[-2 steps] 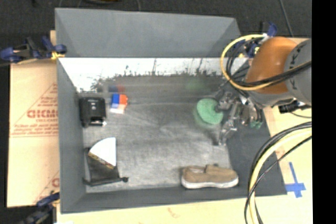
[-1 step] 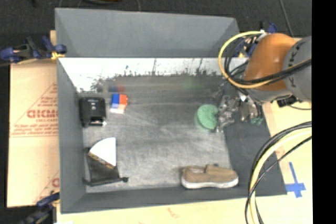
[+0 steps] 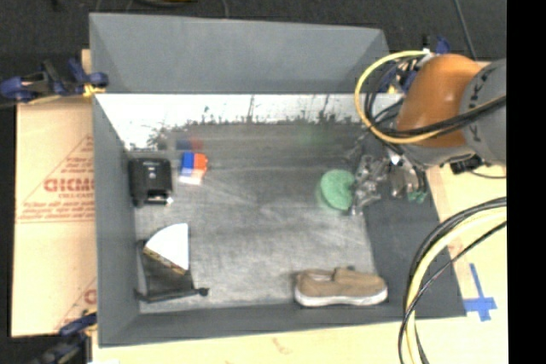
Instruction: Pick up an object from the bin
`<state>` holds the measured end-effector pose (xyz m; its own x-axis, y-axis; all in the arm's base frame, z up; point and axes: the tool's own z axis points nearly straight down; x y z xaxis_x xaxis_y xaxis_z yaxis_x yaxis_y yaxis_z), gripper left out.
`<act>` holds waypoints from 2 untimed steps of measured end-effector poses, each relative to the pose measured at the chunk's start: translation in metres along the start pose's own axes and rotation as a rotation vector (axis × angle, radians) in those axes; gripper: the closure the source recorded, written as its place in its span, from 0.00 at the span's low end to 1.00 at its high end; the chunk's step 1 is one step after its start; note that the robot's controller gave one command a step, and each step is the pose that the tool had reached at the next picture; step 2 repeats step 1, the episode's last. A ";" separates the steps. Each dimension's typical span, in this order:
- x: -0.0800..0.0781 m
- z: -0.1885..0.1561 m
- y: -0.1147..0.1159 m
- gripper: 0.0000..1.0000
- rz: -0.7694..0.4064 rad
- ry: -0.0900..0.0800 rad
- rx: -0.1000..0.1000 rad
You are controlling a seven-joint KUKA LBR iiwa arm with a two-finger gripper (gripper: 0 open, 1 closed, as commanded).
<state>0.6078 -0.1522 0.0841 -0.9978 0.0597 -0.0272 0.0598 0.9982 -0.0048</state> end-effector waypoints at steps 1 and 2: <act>0.001 -0.172 0.011 1.00 -0.008 0.014 -0.002; 0.001 -0.172 0.011 1.00 -0.008 0.014 -0.002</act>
Offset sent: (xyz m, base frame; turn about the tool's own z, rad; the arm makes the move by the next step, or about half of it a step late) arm 0.0000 0.0000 0.0000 0.0000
